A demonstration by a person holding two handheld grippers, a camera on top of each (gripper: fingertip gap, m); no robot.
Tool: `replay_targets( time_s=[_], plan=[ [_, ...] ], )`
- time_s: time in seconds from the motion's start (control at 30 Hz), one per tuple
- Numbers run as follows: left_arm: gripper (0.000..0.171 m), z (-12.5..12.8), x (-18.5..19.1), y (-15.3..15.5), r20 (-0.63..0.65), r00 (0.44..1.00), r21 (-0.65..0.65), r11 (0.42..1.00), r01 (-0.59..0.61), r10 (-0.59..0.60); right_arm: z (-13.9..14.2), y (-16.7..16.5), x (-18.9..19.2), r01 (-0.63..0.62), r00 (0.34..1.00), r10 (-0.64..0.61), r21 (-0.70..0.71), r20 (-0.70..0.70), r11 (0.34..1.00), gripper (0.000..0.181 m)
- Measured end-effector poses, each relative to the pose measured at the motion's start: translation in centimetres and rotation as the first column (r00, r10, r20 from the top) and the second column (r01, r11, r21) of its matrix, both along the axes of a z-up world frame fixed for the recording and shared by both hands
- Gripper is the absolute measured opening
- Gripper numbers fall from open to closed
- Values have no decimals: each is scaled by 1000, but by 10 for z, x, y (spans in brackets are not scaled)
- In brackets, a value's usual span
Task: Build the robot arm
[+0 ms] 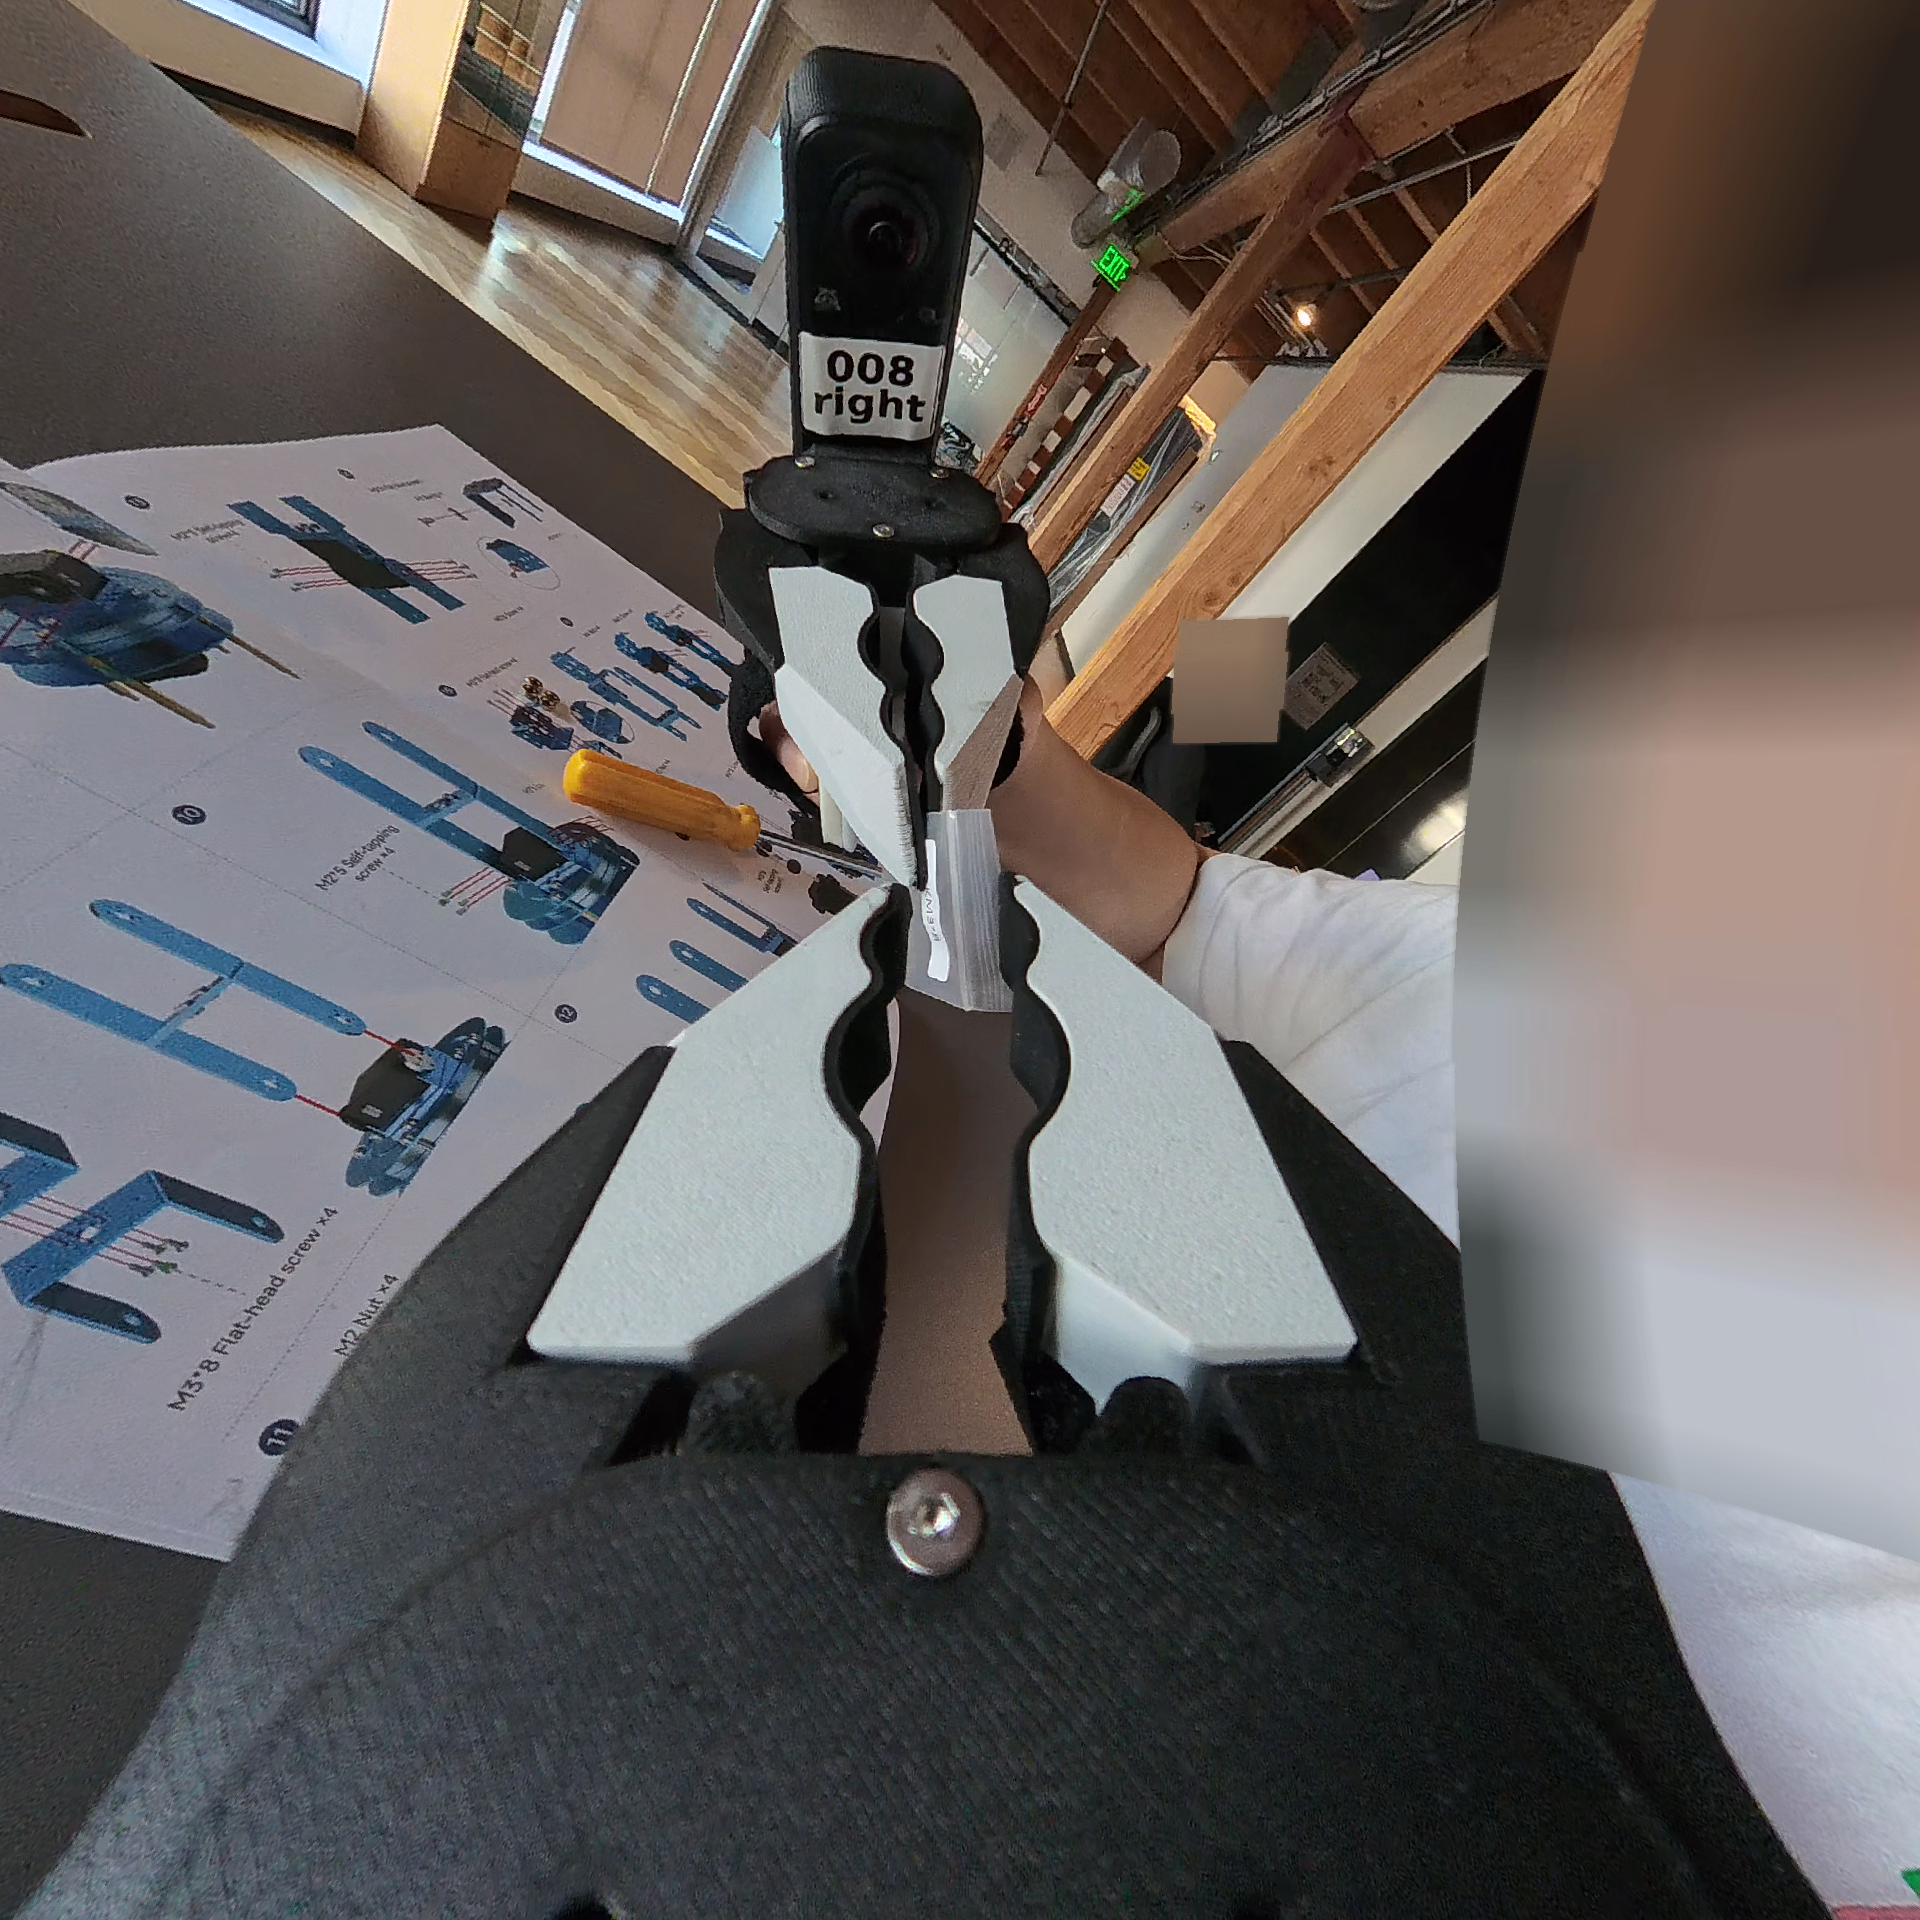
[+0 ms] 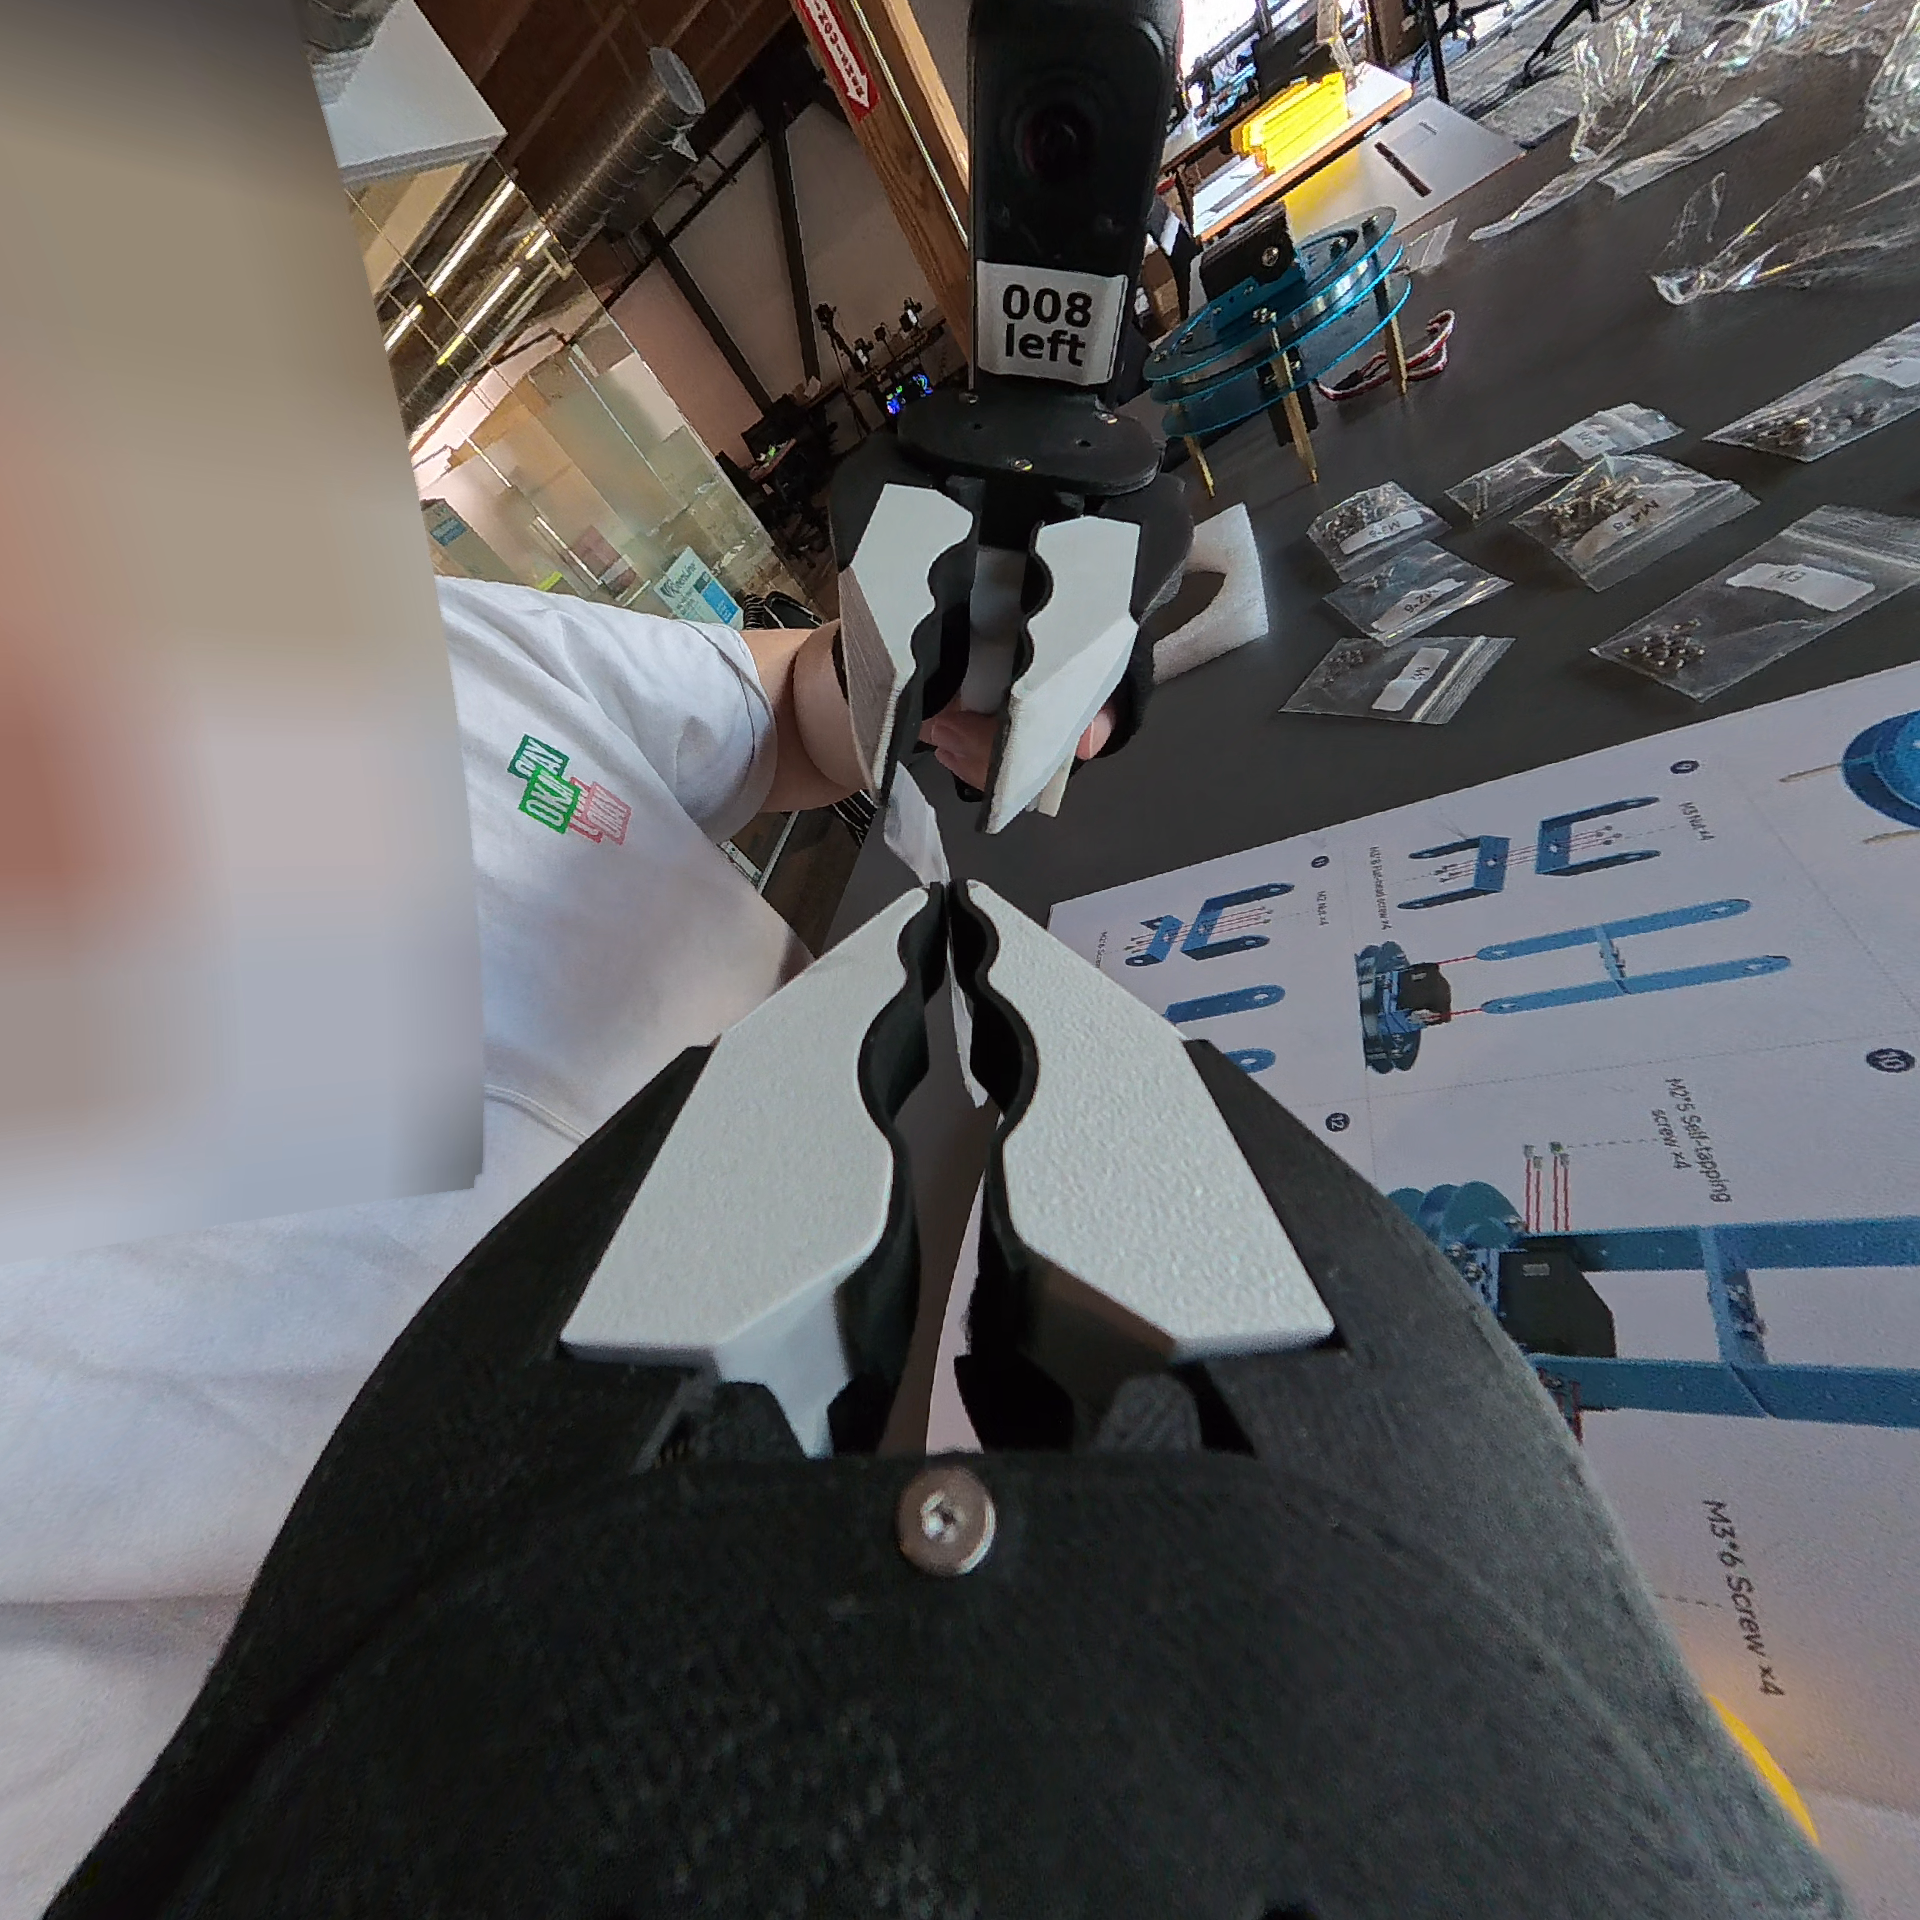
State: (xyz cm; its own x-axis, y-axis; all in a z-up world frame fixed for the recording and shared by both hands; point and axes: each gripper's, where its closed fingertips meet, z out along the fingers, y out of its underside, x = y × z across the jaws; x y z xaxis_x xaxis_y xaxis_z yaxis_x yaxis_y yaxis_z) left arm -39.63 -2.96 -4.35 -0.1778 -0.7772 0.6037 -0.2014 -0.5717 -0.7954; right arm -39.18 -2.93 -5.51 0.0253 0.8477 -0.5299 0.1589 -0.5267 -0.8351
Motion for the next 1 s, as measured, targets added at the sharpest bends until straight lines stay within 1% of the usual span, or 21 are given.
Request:
replay_targets(
  time_s=[0.2, 0.3, 0.5, 0.63, 1.0],
  plan=[
    [13, 0, 0, -1, -1, 1000, 3, 1000, 7, -7, 0, 0, 0, 0, 1000, 0, -2, -1, 1000, 0],
    [7, 1, -1, -1, 2, 1000, 9, 1000, 9, -9, 0, 0, 0, -2, 1000, 2, 0, 0, 1000, 0],
    [1, 6, -2, -1, 36, 999, -48, 998, 29, -27, 3, 0, 1, -2, 1000, 2, 2, -15, 1000, 0],
    [1, 6, -2, -2, 48, 998, -77, 996, 47, -43, 5, -3, 0, -14, 1000, 15, 12, -25, 1000, 0],
    [5, 6, -2, -5, 41, 998, -56, 997, 57, -55, 9, -7, -3, -29, 999, 30, 33, -41, 999, 0]
  ],
)
